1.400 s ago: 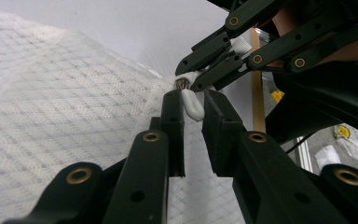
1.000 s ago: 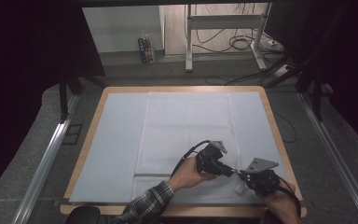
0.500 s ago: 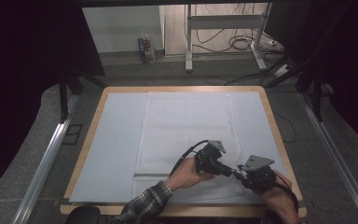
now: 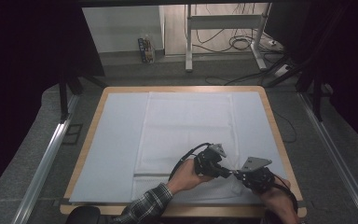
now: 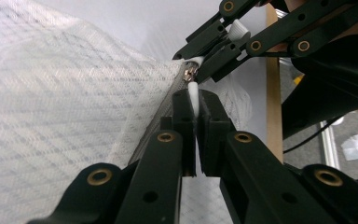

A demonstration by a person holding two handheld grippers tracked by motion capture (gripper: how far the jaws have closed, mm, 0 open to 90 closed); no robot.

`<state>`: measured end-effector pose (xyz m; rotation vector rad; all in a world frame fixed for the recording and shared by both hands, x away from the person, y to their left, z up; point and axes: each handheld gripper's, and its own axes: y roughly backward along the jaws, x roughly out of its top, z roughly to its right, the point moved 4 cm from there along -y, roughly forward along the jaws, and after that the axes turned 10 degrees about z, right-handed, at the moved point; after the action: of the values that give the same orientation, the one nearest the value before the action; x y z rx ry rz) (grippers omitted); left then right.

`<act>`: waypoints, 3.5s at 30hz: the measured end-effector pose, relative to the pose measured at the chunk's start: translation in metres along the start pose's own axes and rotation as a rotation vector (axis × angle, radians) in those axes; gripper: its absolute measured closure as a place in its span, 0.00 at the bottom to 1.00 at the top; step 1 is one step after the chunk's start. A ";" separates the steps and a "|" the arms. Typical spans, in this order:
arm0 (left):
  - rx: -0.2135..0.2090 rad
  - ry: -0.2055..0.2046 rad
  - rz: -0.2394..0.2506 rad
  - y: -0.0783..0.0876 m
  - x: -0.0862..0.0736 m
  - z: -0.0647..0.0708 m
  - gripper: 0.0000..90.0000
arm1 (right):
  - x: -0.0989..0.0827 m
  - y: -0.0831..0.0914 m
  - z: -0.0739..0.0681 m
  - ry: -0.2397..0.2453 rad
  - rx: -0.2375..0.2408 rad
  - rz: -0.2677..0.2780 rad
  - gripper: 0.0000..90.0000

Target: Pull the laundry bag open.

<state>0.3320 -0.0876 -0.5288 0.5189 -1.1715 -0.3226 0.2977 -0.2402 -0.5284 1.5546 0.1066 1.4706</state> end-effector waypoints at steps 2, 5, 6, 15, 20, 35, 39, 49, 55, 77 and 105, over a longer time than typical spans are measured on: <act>0.010 0.000 -0.004 0.002 -0.001 -0.001 0.98 | 0.000 0.000 -0.001 0.000 0.002 0.000 0.95; 0.022 0.017 -0.002 0.006 -0.004 -0.004 0.98 | -0.002 0.002 0.002 -0.019 -0.010 -0.004 0.95; 0.019 0.023 -0.001 0.008 -0.005 -0.005 0.98 | -0.002 0.002 0.003 -0.023 -0.009 0.000 0.95; 0.018 0.019 0.003 0.011 -0.008 -0.004 0.98 | -0.002 0.003 0.003 -0.029 -0.003 0.007 0.95; 0.019 0.017 -0.001 0.012 -0.009 -0.001 0.98 | -0.002 0.002 0.002 -0.041 0.005 0.008 0.95; 0.034 0.016 -0.016 0.024 -0.017 -0.006 0.98 | -0.004 0.002 0.003 -0.060 0.003 -0.003 0.95; 0.045 0.010 -0.020 0.025 -0.018 -0.006 0.98 | -0.004 0.001 0.002 -0.065 0.004 -0.004 0.95; 0.055 0.025 -0.019 0.034 -0.022 -0.008 0.98 | -0.004 0.002 0.003 -0.069 0.000 -0.007 0.95; 0.065 0.018 -0.026 0.035 -0.023 -0.007 0.98 | -0.004 0.002 0.003 -0.067 0.005 -0.005 0.95; 0.093 0.040 -0.017 0.051 -0.033 -0.011 0.98 | -0.005 0.003 0.004 -0.080 -0.004 -0.005 0.95; 0.118 0.093 0.012 0.074 -0.049 -0.015 0.98 | -0.005 0.004 0.004 -0.082 0.001 0.004 0.95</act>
<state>0.3264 0.0026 -0.5318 0.6232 -1.1074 -0.2171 0.2975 -0.2476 -0.5288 1.6142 0.0562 1.4084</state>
